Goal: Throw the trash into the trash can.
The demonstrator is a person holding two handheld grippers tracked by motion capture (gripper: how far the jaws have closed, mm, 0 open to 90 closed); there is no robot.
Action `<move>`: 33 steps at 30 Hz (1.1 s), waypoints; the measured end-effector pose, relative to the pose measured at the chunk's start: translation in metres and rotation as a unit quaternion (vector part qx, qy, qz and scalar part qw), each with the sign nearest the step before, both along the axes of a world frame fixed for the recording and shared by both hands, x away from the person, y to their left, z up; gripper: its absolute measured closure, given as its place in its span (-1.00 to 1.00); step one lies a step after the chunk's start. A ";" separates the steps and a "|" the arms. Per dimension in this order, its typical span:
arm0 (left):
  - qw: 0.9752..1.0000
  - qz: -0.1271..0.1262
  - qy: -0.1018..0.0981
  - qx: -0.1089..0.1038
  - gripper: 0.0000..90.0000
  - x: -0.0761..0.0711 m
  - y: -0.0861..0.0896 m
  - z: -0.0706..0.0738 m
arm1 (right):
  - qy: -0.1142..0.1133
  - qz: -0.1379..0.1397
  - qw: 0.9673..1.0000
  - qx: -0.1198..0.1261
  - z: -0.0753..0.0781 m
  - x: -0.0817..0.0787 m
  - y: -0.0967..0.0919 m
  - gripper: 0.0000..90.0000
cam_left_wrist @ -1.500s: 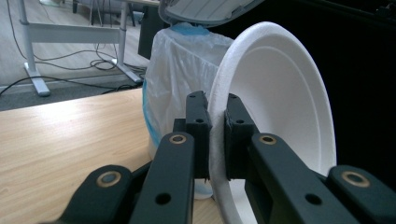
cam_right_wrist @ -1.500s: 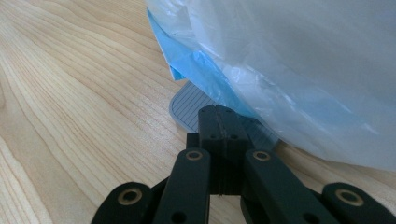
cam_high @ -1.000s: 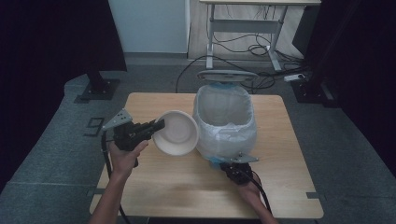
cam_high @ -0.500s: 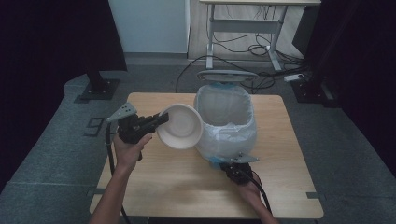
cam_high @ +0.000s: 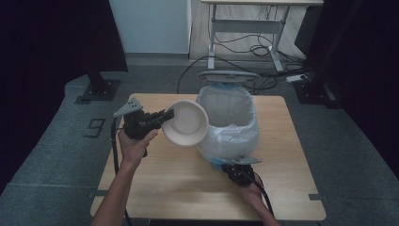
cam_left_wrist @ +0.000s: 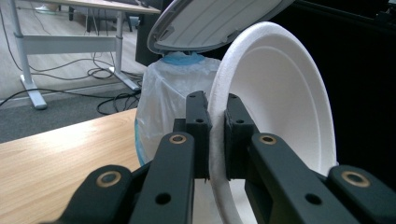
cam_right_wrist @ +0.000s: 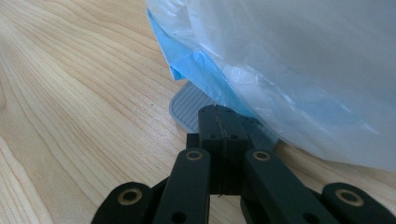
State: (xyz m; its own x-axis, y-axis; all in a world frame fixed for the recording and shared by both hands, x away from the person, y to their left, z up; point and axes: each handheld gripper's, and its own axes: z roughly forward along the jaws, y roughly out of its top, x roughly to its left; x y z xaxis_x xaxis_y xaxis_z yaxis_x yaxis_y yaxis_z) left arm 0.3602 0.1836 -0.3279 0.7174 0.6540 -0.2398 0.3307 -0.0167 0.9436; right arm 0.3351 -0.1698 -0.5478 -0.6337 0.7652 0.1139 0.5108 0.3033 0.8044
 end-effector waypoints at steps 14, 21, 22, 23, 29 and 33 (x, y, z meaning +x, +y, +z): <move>1.000 0.002 -0.002 0.009 0.85 0.010 -0.007 0.008 | 0.000 0.000 1.000 0.000 0.000 0.000 0.000 0.99; 1.000 0.000 -0.005 0.011 0.85 0.013 -0.011 0.012 | 0.000 0.000 1.000 0.000 0.000 0.000 0.000 0.99; 1.000 0.000 -0.005 0.011 0.85 0.013 -0.012 0.012 | 0.000 0.001 1.000 0.000 0.000 0.000 0.000 0.99; 1.000 0.000 -0.005 0.012 0.85 0.013 -0.012 0.013 | 0.000 0.001 1.000 0.000 0.000 0.000 0.000 0.99; 1.000 0.001 -0.005 0.011 0.85 0.017 -0.015 0.015 | 0.001 0.001 1.000 0.000 0.000 0.000 0.000 1.00; 1.000 0.001 -0.006 0.010 0.85 0.019 -0.017 0.017 | 0.000 0.001 1.000 0.000 0.000 0.000 0.000 0.99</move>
